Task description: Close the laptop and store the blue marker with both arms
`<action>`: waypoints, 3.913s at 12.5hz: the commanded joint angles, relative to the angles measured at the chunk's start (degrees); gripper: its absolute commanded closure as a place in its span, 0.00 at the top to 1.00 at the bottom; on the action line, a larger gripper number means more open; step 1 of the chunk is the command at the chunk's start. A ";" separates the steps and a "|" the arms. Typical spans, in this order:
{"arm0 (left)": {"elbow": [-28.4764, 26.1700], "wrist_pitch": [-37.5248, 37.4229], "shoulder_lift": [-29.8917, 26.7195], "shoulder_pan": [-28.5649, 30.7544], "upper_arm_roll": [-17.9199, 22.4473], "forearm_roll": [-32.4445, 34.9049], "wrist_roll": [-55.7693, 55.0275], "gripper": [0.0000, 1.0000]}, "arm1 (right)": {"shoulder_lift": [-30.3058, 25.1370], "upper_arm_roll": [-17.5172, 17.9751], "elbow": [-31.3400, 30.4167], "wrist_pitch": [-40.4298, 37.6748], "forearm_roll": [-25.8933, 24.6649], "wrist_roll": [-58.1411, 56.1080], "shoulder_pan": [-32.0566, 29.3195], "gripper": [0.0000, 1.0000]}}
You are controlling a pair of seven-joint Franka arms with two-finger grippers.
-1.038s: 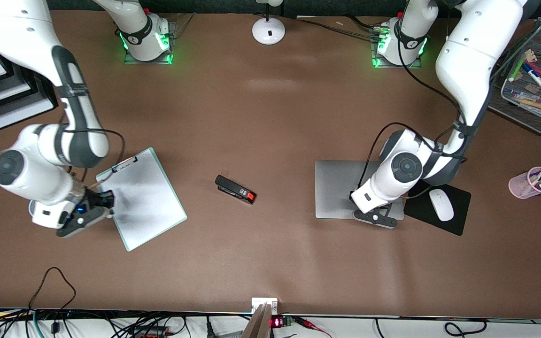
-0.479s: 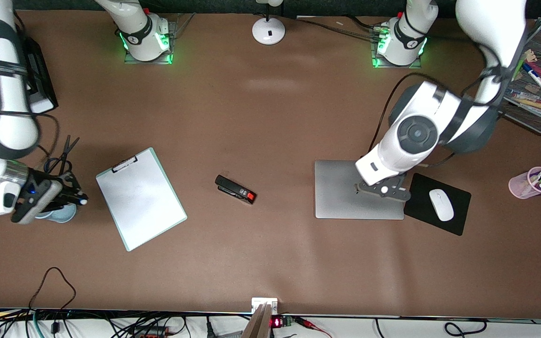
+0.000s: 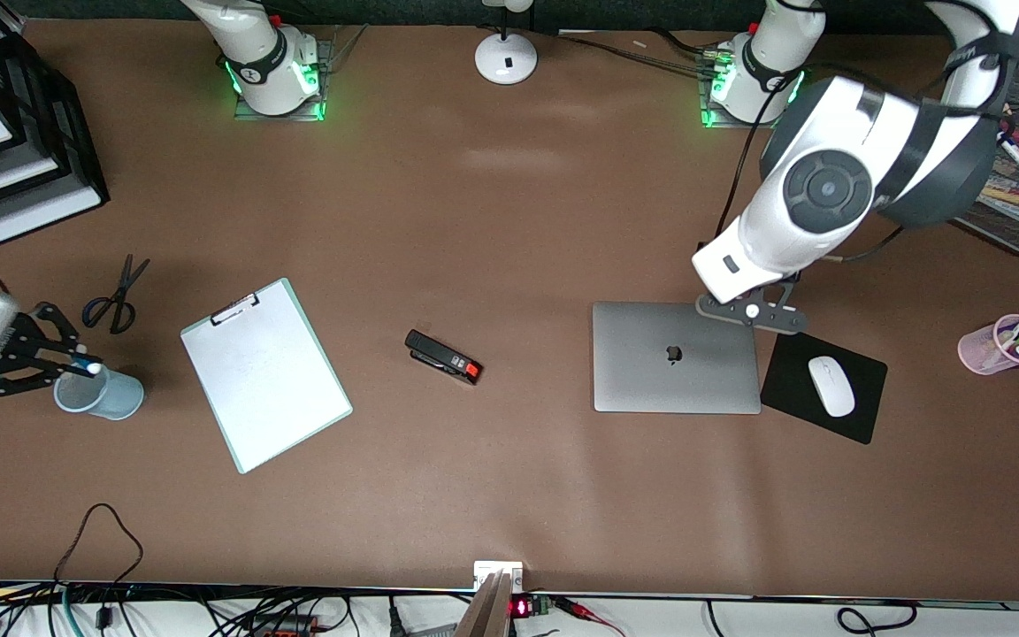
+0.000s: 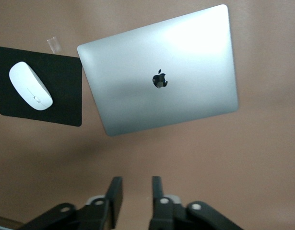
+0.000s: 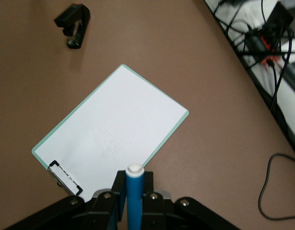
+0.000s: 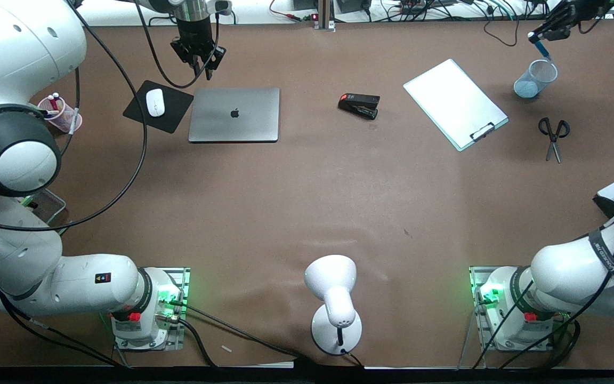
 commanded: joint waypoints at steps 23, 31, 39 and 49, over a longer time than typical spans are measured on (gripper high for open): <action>-12.29 6.84 -20.38 -8.98 29.87 -13.35 11.84 1.00 | 17.26 0.93 13.81 -17.00 22.98 -39.97 -15.95 0.00; -10.28 6.31 -19.25 -5.90 26.88 -12.82 12.28 1.00 | 18.66 0.93 13.63 -17.41 22.63 -43.34 -15.68 0.00; -9.30 5.35 -18.62 -5.55 26.97 -12.73 14.65 1.00 | 19.19 0.93 13.54 -17.42 18.94 -43.34 -14.81 0.01; -9.22 4.55 -18.71 -5.64 26.97 -12.73 14.57 1.00 | 21.21 0.93 13.72 -14.00 18.94 -46.50 -14.80 0.01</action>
